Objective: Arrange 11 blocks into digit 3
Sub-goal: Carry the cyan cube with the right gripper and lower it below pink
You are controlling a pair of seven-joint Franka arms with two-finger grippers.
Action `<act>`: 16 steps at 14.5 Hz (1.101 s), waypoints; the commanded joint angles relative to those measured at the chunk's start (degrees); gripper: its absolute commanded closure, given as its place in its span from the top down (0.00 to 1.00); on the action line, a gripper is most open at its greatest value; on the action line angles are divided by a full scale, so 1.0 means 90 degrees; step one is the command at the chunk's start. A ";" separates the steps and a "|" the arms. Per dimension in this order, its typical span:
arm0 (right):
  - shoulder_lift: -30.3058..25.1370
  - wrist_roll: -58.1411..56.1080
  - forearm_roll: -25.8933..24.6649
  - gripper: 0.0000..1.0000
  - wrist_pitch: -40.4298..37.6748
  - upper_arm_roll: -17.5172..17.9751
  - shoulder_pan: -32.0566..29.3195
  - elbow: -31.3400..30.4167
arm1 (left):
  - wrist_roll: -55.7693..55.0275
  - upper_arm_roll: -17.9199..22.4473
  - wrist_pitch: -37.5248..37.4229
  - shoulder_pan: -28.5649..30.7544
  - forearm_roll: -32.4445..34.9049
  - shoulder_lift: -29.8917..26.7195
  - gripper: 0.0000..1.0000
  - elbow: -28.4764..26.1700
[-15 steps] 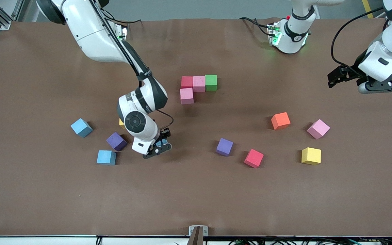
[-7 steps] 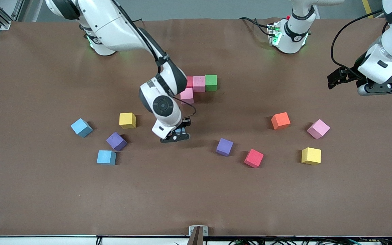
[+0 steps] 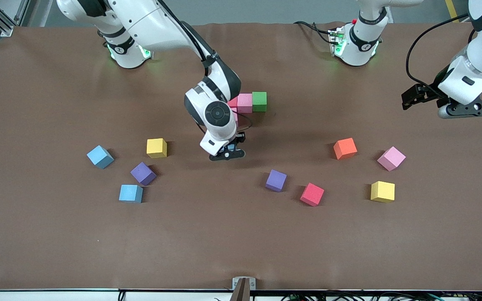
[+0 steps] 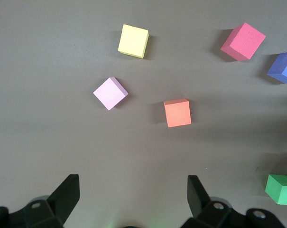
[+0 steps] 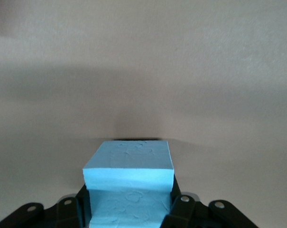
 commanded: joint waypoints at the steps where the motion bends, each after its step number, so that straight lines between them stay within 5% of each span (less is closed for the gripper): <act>1: -0.0401 0.0098 -0.0008 0.28 0.0583 -0.0028 0.0205 -0.0787 | 0.0084 -0.0008 0.0050 0.0002 -0.0001 -0.0040 1.00 -0.0108; 16: -0.0568 0.0166 0.0002 0.29 0.0673 -0.0009 0.0381 -0.1179 | -0.0024 -0.0018 0.0137 -0.0027 -0.0001 0.0068 1.00 -0.0167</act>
